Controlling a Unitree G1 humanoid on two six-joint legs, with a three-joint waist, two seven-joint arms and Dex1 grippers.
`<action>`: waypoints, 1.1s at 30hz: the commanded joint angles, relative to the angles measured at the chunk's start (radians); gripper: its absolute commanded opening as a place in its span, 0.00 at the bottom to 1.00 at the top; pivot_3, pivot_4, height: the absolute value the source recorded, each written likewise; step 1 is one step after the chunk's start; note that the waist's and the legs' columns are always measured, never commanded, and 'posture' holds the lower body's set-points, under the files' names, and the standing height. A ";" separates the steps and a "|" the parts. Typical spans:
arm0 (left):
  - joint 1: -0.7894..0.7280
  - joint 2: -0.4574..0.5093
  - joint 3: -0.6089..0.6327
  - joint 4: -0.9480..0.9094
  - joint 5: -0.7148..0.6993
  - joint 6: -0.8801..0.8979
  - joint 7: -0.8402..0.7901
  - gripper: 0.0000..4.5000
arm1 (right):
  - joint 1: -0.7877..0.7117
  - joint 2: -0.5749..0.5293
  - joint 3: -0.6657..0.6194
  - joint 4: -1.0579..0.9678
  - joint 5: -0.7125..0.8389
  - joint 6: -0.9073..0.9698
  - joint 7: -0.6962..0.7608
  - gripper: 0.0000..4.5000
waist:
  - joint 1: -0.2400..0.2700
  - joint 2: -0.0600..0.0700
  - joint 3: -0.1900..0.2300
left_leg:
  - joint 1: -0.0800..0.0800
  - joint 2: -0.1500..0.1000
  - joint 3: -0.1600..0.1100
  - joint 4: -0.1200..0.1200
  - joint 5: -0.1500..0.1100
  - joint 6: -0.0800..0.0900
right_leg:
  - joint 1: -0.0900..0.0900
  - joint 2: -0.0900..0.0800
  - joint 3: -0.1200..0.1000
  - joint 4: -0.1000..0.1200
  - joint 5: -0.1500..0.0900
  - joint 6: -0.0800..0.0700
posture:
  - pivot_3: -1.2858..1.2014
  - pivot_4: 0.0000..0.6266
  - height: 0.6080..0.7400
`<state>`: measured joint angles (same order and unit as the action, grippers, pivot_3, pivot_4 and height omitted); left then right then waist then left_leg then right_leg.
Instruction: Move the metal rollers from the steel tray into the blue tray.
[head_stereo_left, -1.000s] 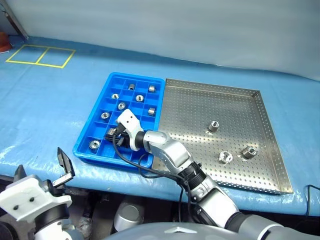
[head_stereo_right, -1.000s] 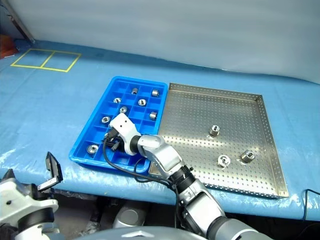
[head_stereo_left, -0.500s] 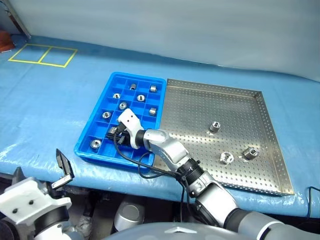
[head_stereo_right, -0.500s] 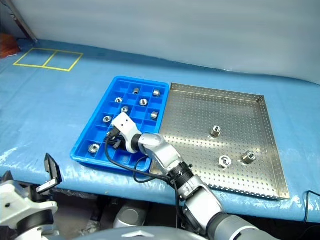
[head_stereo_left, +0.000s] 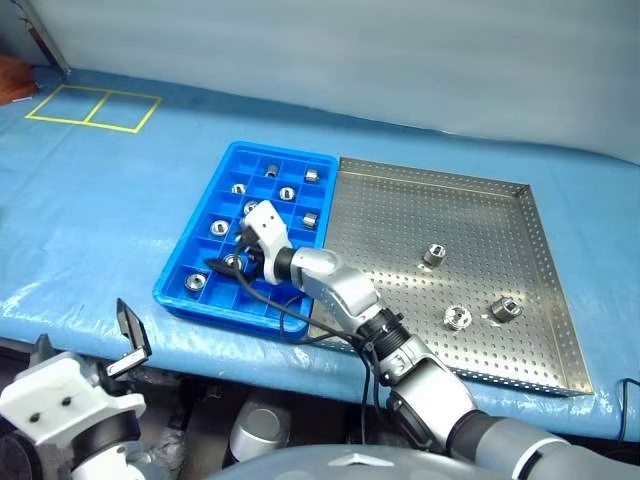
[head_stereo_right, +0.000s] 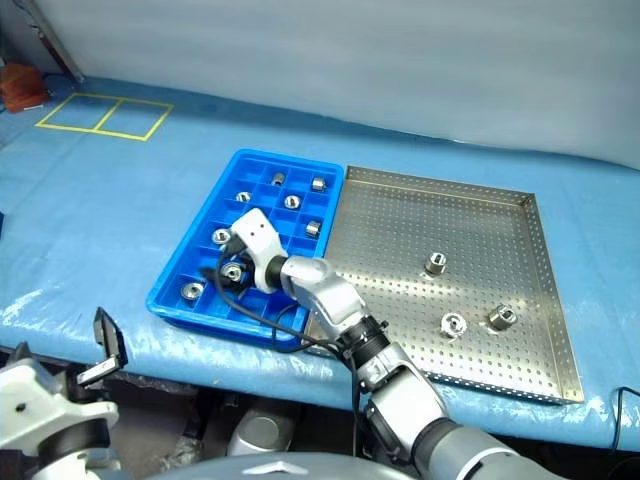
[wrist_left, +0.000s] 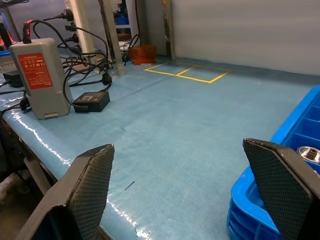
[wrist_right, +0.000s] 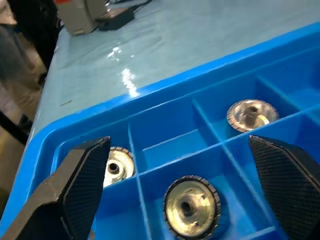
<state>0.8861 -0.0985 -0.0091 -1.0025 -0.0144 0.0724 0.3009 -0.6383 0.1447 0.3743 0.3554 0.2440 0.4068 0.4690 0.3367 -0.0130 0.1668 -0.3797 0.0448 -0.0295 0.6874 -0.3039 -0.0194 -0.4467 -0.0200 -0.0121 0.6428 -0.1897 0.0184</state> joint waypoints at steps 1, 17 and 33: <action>-0.073 0.008 0.017 -0.034 -0.020 0.050 -0.033 1.00 | -0.088 0.057 -0.123 -0.131 0.053 0.033 -0.071 0.99 | -0.011 0.000 0.000 | 0.000 0.000 0.000 0.000 0.000 0.000 | 0.000 0.000 0.000 0.000 0.000 0.000 | 0.66 0.24 1.00; -0.732 0.257 0.060 0.172 -0.166 0.516 -0.275 1.00 | 0.135 -0.198 -0.339 -0.708 0.120 0.380 -0.310 0.99 | -0.333 0.004 0.001 | 0.003 -0.002 -0.001 -0.003 0.000 0.000 | 0.003 -0.001 0.003 0.000 0.006 0.002 | 0.50 0.24 1.00; -0.778 0.305 -0.171 0.264 -0.140 0.538 -0.424 1.00 | 0.419 -0.270 -0.322 -0.884 0.059 0.628 -0.407 0.99 | -0.432 0.004 0.000 | 0.006 -0.003 0.008 -0.003 -0.001 0.002 | 0.002 0.001 0.015 0.001 0.005 0.009 | 0.45 0.24 1.00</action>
<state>0.0986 0.1964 -0.1588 -0.7014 -0.1674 0.6426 -0.1076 -0.2152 -0.1231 0.0552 -0.4715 0.3002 1.0249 0.0644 -0.0953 -0.0093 0.1669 -0.3733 0.0423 -0.0205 0.6840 -0.3045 -0.0174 -0.4449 -0.0193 0.0040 0.6435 -0.1845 0.0279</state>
